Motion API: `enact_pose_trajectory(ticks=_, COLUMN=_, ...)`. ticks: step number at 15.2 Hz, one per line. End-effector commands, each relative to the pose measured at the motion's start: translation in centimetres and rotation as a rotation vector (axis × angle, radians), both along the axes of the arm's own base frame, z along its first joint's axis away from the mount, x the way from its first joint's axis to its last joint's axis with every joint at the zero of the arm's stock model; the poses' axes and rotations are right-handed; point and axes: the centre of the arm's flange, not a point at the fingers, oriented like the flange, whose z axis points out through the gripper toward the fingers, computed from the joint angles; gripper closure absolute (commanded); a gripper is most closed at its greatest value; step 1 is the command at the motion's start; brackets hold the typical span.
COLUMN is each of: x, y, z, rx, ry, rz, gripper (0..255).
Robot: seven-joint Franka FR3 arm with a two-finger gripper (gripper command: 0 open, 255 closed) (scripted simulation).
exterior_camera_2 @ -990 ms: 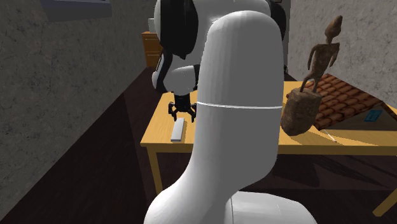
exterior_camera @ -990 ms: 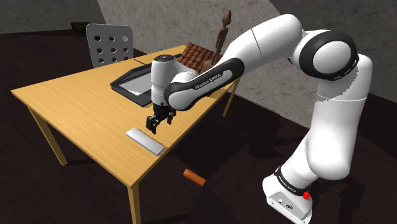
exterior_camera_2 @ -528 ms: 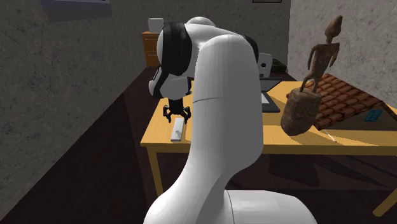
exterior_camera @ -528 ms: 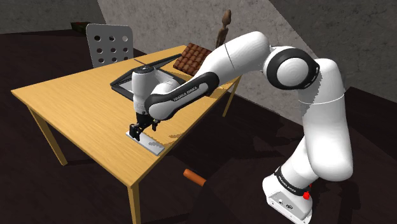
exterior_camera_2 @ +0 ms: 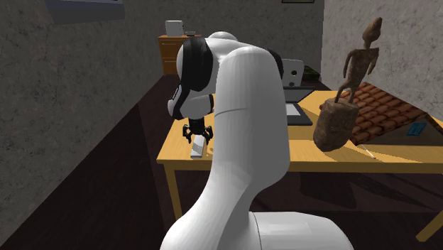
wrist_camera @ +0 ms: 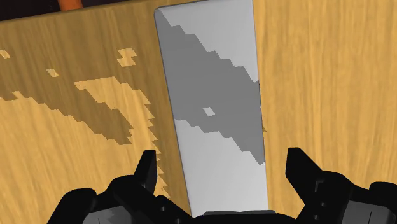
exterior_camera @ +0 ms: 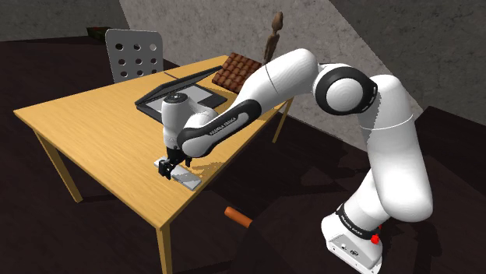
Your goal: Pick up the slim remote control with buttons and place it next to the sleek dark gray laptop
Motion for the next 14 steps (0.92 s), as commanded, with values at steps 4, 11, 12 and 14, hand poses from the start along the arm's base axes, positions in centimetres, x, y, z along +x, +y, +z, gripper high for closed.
enact_pose_trajectory(ticks=4, x=0.02, y=0.1, z=-0.37, rx=0.0, ry=0.0, rz=0.0, gripper=0)
enact_pose_trajectory(ticks=11, x=0.02, y=0.09, z=-0.36, rx=0.0, ry=0.0, rz=0.0, gripper=255)
enact_pose_trajectory(ticks=12, x=0.02, y=0.09, z=-0.36, rx=0.0, ry=0.0, rz=0.0, gripper=255)
enact_pose_trajectory(ticks=14, x=0.02, y=0.09, z=-0.36, rx=0.0, ry=0.0, rz=0.0, gripper=255)
